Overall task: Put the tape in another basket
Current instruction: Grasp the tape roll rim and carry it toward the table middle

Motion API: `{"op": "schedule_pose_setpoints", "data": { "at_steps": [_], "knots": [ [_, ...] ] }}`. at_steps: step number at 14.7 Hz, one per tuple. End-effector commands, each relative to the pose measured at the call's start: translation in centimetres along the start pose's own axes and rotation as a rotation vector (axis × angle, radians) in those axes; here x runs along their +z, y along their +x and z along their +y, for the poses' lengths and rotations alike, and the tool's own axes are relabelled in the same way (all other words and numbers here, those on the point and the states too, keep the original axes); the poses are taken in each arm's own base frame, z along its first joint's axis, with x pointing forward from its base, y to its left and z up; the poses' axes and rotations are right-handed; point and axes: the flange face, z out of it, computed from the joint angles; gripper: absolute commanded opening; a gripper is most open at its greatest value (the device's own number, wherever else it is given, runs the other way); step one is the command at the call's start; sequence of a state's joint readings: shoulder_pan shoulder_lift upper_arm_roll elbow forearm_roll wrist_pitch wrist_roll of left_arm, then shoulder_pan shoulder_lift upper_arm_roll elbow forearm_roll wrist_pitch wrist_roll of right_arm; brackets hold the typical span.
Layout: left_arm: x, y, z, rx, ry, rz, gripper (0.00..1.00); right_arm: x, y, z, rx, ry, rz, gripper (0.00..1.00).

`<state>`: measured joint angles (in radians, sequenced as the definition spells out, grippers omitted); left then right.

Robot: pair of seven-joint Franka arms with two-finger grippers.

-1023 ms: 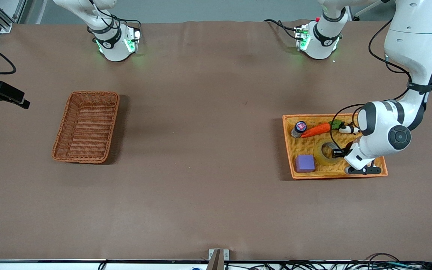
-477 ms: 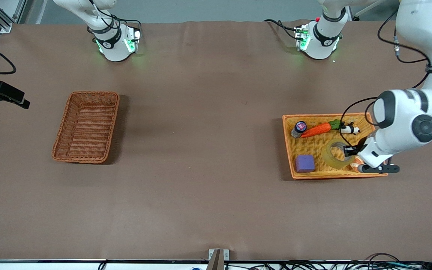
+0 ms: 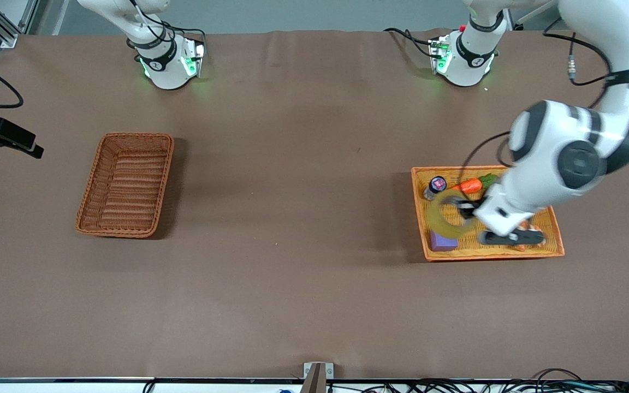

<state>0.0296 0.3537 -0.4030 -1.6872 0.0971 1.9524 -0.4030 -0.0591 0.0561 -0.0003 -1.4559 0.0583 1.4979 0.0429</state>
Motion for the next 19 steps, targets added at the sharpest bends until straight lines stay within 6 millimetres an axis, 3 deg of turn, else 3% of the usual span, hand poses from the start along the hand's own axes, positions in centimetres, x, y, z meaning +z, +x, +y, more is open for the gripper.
{"op": "schedule_pose_setpoints", "data": {
  "at_steps": [1, 5, 12, 17, 19],
  "knots": [
    [0.1, -2.0, 7.1, -0.015, 0.003, -0.002, 0.0, 0.0, -0.3, 0.4, -0.008, -0.014, -0.005, 1.0],
    [3.3, -4.8, 15.8, 0.029, -0.064, -0.073, 0.01, 0.0, -0.3, 0.5, -0.006, -0.014, -0.004, 1.0],
    [12.6, -8.4, 29.9, 0.097, -0.078, -0.096, 0.03, 0.0, -0.3, 0.4, -0.006, -0.014, -0.005, 1.0],
    [18.2, -9.5, 36.1, 0.142, -0.1, 0.014, 0.14, 0.1, -0.2, 0.4, -0.008, -0.014, -0.007, 1.0],
    [19.6, -10.1, 37.3, 0.171, -0.054, 0.073, 0.23, 0.1, -0.3, 0.3, -0.008, -0.014, -0.008, 1.0]
  ]
}}
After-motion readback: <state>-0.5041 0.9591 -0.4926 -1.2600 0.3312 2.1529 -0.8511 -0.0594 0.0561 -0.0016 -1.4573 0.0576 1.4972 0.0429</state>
